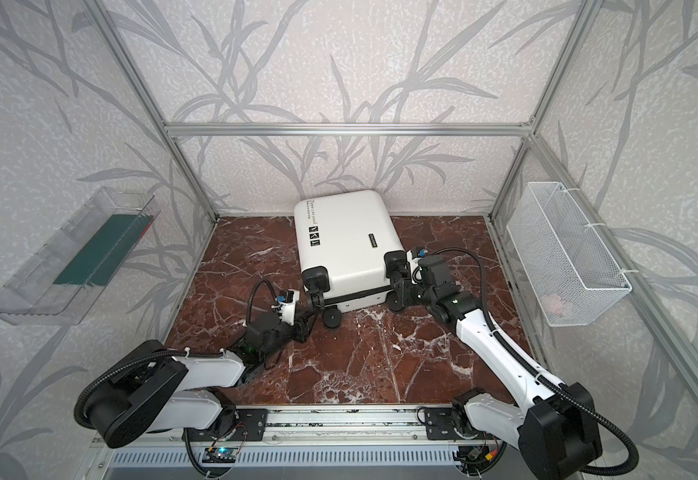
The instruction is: Pack the luggage
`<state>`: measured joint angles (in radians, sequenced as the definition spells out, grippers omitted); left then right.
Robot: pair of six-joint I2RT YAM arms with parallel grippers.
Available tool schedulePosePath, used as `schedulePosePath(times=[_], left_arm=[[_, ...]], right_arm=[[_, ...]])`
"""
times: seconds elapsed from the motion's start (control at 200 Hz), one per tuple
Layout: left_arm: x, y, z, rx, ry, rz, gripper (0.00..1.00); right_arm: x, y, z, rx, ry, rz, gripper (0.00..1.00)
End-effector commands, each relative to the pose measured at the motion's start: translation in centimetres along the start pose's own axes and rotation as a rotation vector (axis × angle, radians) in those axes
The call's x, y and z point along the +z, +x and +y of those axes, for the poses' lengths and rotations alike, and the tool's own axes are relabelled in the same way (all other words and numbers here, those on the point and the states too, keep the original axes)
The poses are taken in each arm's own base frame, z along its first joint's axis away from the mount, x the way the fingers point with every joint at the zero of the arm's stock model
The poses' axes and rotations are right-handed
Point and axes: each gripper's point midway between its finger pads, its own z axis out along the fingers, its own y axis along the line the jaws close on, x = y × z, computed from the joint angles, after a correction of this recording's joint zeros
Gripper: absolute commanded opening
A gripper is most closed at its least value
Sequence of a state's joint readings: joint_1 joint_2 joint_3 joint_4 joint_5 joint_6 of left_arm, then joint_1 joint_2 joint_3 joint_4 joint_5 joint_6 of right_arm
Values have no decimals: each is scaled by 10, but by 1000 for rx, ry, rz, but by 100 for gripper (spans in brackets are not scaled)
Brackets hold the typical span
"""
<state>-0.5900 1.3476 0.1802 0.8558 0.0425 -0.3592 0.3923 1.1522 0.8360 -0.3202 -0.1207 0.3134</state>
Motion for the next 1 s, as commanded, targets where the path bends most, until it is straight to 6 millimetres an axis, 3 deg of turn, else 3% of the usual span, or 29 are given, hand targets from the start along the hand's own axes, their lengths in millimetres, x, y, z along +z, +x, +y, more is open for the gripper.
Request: schedulePosePath(times=[0.0, 0.14, 0.31, 0.515, 0.74, 0.995], left_arm=[[-5, 5, 16, 1, -85, 1, 48], [-11, 6, 22, 0, -101, -38, 57], [-10, 5, 20, 20, -89, -52, 60], [-4, -10, 5, 56, -10, -120, 60], [4, -12, -9, 100, 77, -181, 59], [9, -21, -3, 130, 30, -210, 58]], right_arm=[[-2, -24, 7, -11, -13, -62, 16], [0, -24, -8, 8, 33, -60, 16], [0, -30, -22, 40, 46, -66, 15], [2, -35, -23, 39, 46, -63, 15], [3, -34, -21, 47, 36, -58, 15], [3, -32, -22, 49, 34, -53, 15]])
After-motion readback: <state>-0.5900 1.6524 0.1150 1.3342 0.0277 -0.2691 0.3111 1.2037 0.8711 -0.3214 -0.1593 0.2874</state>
